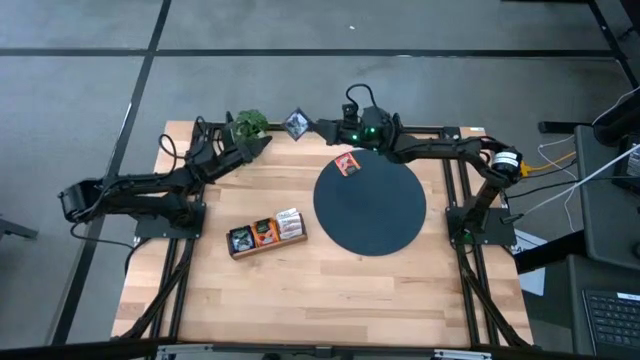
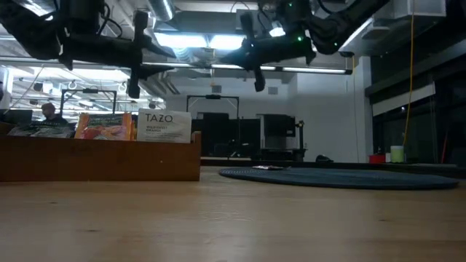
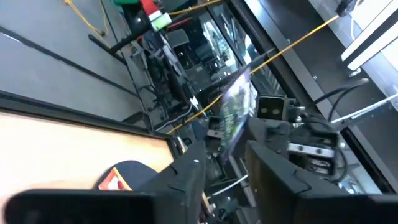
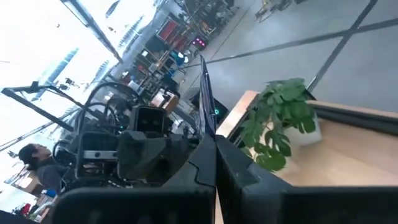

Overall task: Pick & Place Tea
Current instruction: Put the purple tea bag into the left section of the wooden organizer

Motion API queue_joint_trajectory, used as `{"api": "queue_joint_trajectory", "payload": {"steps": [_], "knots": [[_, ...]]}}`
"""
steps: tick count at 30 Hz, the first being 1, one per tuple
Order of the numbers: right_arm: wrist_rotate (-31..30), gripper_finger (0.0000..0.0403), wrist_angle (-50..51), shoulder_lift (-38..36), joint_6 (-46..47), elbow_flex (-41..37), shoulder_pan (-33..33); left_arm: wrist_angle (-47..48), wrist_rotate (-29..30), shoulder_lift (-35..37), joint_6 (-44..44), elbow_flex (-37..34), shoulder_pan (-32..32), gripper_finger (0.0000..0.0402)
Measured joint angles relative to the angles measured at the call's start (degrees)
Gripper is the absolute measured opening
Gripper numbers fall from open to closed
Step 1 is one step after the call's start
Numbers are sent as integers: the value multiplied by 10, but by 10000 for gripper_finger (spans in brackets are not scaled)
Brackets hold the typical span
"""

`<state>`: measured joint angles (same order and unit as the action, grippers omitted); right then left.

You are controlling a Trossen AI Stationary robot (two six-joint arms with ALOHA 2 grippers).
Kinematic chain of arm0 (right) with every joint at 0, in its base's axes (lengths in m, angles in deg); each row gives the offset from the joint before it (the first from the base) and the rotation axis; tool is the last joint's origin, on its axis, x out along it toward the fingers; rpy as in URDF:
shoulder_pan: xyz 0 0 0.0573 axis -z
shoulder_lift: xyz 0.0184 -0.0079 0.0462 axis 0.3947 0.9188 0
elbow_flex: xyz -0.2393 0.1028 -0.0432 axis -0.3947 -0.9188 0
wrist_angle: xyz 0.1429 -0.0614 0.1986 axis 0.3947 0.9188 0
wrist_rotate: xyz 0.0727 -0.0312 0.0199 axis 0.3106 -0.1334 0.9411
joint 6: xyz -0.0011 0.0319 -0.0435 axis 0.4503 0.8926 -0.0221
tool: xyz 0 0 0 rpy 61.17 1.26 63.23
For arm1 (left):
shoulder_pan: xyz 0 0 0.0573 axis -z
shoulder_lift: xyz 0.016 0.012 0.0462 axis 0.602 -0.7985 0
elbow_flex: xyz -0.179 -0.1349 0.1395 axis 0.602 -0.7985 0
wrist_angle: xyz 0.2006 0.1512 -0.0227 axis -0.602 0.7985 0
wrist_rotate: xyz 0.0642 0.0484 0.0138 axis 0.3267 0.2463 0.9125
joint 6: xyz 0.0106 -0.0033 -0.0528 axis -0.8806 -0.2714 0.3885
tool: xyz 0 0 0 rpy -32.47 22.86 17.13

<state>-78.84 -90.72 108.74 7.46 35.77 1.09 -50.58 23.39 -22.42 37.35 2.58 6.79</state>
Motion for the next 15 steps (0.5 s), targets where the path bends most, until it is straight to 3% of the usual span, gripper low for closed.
{"api": "queue_joint_trajectory", "payload": {"steps": [6,15], "knots": [[2,0,75,0,-25,49,0,-21,18,-1,-77,6,20,144],[12,0,73,0,-18,71,0,-34,15,-63,-159,65,42,138]]}}
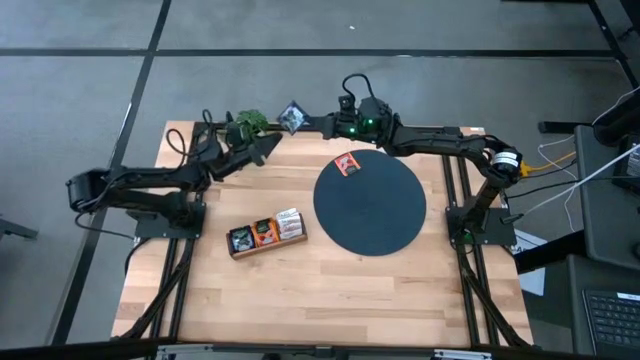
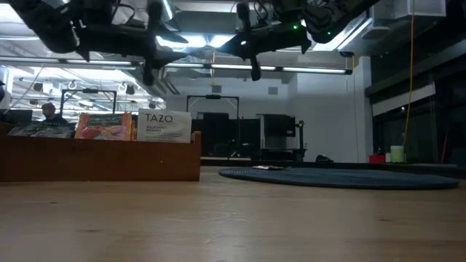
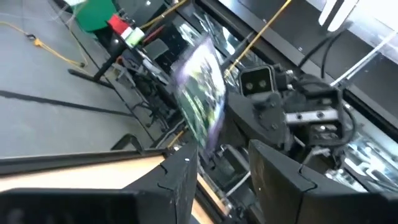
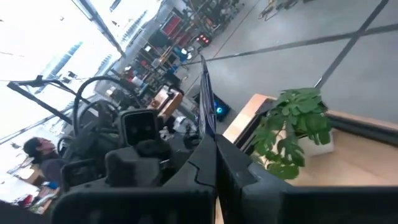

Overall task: Pick & Place Tea
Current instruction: Put the purple tea bag into the left section of the wooden organizer

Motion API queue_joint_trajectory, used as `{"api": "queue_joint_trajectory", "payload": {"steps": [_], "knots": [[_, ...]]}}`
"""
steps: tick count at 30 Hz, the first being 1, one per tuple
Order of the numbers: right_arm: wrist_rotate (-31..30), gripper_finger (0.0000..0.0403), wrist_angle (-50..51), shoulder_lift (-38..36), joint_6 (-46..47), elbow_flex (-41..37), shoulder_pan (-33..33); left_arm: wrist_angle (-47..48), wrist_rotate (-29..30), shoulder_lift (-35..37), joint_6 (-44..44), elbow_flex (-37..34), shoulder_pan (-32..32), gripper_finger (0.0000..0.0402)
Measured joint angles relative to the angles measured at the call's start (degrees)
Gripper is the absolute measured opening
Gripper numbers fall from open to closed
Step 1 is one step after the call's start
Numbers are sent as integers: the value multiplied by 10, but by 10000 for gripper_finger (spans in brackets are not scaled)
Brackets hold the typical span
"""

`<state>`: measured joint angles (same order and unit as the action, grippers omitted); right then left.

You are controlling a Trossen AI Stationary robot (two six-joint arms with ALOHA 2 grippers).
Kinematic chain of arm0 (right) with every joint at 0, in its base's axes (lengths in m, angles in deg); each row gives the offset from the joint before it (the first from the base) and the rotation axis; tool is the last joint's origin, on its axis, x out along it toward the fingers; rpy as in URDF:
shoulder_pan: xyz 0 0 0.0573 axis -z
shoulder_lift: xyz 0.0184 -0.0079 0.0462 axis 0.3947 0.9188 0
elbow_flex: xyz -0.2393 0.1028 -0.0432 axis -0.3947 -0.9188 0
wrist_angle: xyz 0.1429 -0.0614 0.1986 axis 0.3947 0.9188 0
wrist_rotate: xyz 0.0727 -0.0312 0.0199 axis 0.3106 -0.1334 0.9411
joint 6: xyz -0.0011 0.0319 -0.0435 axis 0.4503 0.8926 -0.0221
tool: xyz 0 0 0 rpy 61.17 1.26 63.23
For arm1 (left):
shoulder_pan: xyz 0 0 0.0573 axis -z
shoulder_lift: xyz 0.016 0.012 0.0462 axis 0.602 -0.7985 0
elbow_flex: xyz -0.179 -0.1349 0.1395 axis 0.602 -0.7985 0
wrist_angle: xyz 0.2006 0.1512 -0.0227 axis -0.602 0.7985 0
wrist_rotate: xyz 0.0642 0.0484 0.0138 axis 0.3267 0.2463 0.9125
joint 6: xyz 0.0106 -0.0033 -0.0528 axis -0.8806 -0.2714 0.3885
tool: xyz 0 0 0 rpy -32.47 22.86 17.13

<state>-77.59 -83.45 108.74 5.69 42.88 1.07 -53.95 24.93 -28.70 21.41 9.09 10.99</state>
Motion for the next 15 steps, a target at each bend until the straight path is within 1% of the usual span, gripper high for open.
{"api": "queue_joint_trajectory", "payload": {"steps": [4,8,15], "knots": [[6,0,0,0,5,4,-1,-7,11,-32,0,13,0,136],[17,0,2,0,6,4,-2,-69,19,-57,-3,15,-1,132],[30,0,1,0,19,4,-2,-88,29,-69,-6,15,-10,119]]}}
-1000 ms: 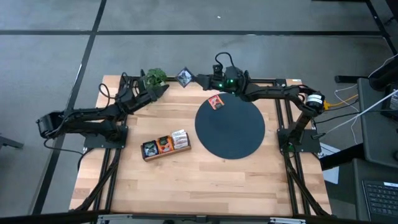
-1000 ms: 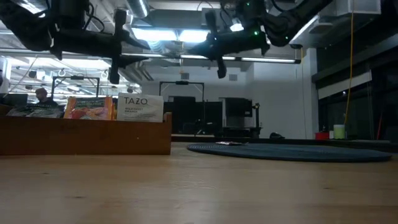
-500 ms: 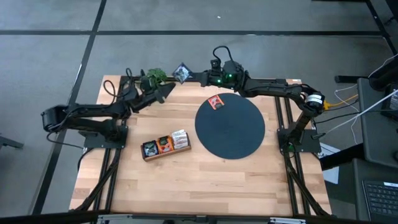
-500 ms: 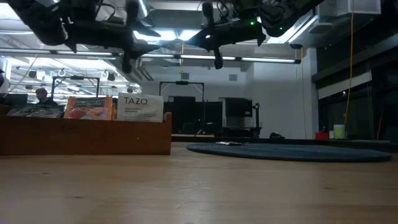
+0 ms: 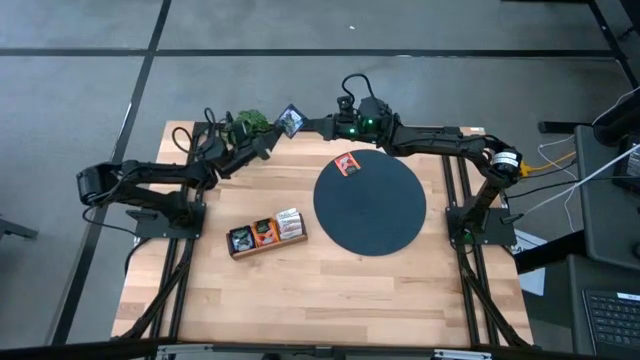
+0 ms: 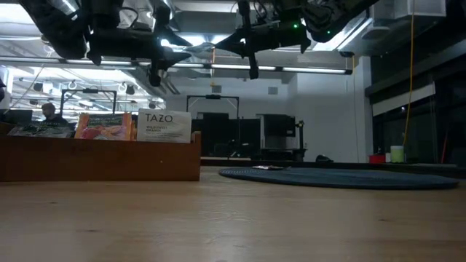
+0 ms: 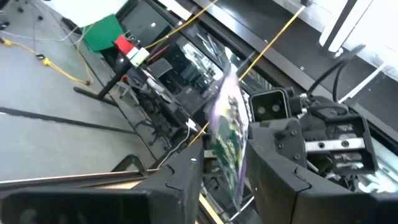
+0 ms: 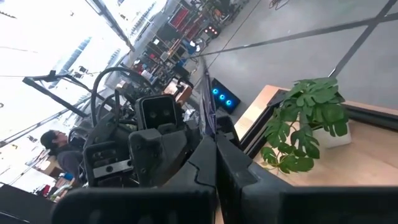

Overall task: Pick & Place Tea
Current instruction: Put the purple tea bag into the left section of the wooden organizer

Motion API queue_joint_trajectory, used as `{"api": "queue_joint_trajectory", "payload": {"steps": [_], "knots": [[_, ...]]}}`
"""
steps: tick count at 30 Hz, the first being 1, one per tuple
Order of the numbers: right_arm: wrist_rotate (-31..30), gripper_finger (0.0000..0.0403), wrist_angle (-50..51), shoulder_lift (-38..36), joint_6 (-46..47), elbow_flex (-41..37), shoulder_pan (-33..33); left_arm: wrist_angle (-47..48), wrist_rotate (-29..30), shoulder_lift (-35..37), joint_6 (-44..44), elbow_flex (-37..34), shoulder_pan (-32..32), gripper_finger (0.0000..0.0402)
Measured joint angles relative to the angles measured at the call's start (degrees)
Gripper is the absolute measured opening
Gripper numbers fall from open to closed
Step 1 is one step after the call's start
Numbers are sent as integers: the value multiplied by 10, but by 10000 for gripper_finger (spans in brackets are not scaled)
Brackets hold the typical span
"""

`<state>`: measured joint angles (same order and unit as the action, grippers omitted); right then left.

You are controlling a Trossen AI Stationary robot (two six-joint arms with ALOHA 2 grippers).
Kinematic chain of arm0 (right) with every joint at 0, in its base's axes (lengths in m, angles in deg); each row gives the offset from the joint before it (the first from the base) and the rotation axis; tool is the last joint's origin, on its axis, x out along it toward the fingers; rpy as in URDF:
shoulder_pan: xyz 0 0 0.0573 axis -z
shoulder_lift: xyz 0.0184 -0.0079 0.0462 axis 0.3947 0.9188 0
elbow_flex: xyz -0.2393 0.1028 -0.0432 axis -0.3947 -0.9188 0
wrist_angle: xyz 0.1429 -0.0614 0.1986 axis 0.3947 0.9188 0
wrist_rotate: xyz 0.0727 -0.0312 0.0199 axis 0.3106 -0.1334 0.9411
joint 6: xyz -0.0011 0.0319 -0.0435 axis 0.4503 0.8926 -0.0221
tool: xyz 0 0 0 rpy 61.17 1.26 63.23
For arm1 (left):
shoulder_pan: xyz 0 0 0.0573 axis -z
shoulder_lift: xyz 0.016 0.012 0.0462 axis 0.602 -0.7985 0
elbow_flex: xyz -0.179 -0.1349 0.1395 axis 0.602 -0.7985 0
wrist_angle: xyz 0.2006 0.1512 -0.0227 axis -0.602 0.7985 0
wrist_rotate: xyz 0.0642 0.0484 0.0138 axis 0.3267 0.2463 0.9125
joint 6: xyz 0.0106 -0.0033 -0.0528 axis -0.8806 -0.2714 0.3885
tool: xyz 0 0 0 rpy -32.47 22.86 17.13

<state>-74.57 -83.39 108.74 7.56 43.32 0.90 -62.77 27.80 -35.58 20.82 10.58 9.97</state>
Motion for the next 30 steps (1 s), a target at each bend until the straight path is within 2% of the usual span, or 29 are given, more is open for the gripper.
{"api": "queue_joint_trajectory", "payload": {"steps": [4,11,15,20,26,30], "knots": [[0,0,-1,0,0,0,0,-2,0,0,4,0,-1,92],[-11,0,-3,0,0,0,0,-9,14,0,12,0,-1,8],[-28,9,-3,0,1,0,-2,-9,17,0,14,0,-1,3],[-32,43,11,0,-17,0,-4,-8,11,0,13,0,-1,3],[30,95,91,0,-37,0,-4,0,-44,0,6,0,-1,2],[89,120,136,0,-73,0,1,39,-83,9,6,0,-3,2]]}}
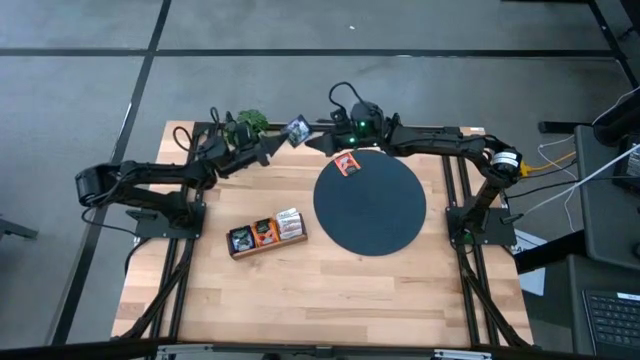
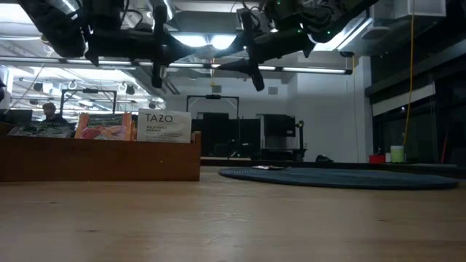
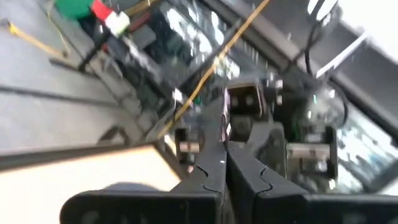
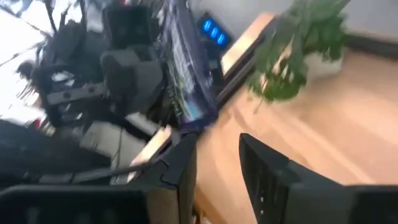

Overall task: Pick & Place Tea
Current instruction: Put the purple tea bag into the left section of the wooden organizer

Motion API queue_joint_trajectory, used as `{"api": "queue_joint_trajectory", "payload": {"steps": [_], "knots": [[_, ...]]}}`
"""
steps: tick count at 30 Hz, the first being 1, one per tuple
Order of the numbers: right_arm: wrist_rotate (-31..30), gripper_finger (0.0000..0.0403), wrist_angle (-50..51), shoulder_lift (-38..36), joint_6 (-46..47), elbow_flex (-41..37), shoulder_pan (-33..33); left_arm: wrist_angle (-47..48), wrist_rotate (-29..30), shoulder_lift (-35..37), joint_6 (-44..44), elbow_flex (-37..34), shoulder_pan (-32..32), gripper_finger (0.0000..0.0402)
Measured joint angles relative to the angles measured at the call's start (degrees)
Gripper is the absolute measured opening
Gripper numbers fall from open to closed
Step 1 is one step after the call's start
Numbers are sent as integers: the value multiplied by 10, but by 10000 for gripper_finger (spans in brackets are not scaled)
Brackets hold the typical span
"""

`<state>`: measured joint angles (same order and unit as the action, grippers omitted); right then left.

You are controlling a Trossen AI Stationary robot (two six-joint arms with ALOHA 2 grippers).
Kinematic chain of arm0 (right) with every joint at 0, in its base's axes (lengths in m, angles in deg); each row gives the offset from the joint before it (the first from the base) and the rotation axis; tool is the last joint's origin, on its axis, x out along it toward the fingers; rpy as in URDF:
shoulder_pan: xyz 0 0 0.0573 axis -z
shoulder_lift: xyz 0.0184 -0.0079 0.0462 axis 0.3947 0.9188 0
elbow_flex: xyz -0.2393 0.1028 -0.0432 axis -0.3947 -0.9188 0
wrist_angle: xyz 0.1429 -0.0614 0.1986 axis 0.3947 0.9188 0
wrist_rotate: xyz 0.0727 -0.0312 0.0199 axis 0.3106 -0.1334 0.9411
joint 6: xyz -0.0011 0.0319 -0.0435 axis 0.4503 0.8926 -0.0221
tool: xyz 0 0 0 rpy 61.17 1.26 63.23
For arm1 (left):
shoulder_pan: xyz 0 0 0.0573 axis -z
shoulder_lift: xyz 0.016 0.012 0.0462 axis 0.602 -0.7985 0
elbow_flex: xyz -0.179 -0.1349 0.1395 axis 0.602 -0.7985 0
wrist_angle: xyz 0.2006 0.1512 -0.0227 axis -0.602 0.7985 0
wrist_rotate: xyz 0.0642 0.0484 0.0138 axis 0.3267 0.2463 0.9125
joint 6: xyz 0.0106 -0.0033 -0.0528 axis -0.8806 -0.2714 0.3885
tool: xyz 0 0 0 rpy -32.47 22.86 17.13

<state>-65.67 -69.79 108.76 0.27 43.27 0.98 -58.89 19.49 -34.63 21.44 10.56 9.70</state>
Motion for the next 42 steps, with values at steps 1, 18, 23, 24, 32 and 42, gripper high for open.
{"api": "queue_joint_trajectory", "payload": {"steps": [1,18,23,24,32,42], "knots": [[18,124,8,0,-2,0,2,18,-13,6,0,0,-1,2],[155,128,231,0,-70,0,-7,520,-312,182,6,44,0,2],[155,128,243,0,-78,0,-12,743,-421,178,-72,133,11,3],[155,128,243,0,-79,0,-12,786,-438,175,-88,152,14,3],[151,128,243,0,-80,0,-12,1076,-475,121,-206,252,74,3],[135,128,244,0,-89,0,-12,1183,-407,0,-305,290,181,3]]}}
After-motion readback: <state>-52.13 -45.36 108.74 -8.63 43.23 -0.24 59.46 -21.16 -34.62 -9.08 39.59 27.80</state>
